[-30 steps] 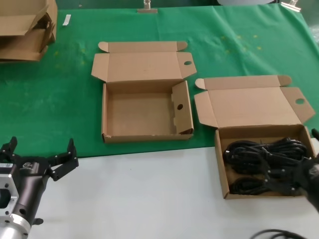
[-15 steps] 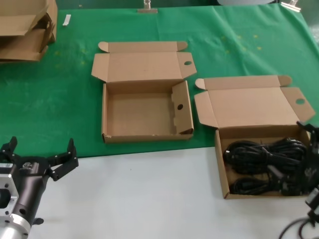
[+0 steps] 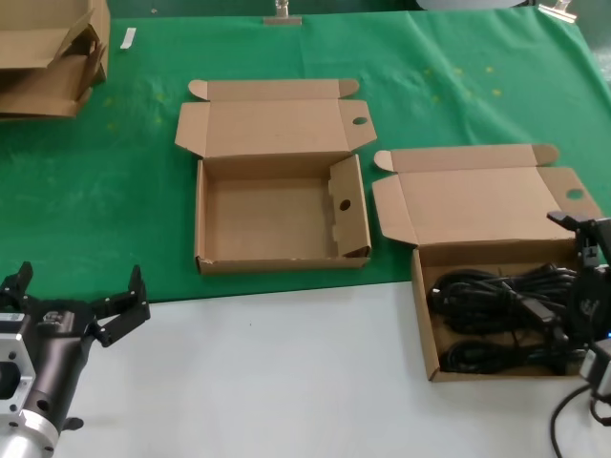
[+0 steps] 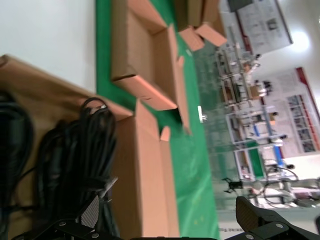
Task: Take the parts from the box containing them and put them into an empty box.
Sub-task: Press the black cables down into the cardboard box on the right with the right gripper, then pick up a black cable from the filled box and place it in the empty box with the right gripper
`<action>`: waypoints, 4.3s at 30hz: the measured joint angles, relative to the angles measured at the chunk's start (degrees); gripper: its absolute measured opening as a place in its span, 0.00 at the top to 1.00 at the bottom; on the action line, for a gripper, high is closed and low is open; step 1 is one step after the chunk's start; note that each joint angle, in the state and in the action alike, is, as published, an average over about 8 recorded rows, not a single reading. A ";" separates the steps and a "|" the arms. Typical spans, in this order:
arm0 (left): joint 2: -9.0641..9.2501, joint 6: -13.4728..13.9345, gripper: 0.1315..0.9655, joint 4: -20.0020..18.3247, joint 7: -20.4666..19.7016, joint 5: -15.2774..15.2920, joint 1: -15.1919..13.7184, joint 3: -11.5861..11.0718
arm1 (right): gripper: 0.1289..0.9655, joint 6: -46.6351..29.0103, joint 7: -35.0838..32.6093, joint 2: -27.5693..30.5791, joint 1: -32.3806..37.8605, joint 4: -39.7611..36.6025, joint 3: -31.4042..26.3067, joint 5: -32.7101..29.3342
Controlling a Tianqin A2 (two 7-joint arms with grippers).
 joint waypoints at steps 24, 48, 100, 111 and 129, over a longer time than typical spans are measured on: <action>0.00 0.00 0.00 0.00 0.00 0.00 0.00 0.00 | 0.00 0.87 5.49 6.01 0.88 -2.50 -7.85 1.18; 0.00 0.00 0.00 0.00 -0.02 0.02 0.00 0.00 | 0.18 2.36 6.02 5.17 3.85 -5.50 -11.63 1.58; 0.00 0.00 0.00 0.00 -0.02 0.01 0.00 0.00 | 0.92 7.56 20.26 9.37 -2.92 9.15 -10.21 1.48; 0.00 0.00 0.00 0.00 -0.02 0.01 0.00 0.00 | 0.92 6.47 18.43 2.19 4.86 9.11 -16.91 0.04; 0.00 0.00 0.00 0.00 -0.01 0.01 0.00 0.00 | 0.92 -3.26 -5.89 -15.43 24.31 -18.41 -21.71 3.76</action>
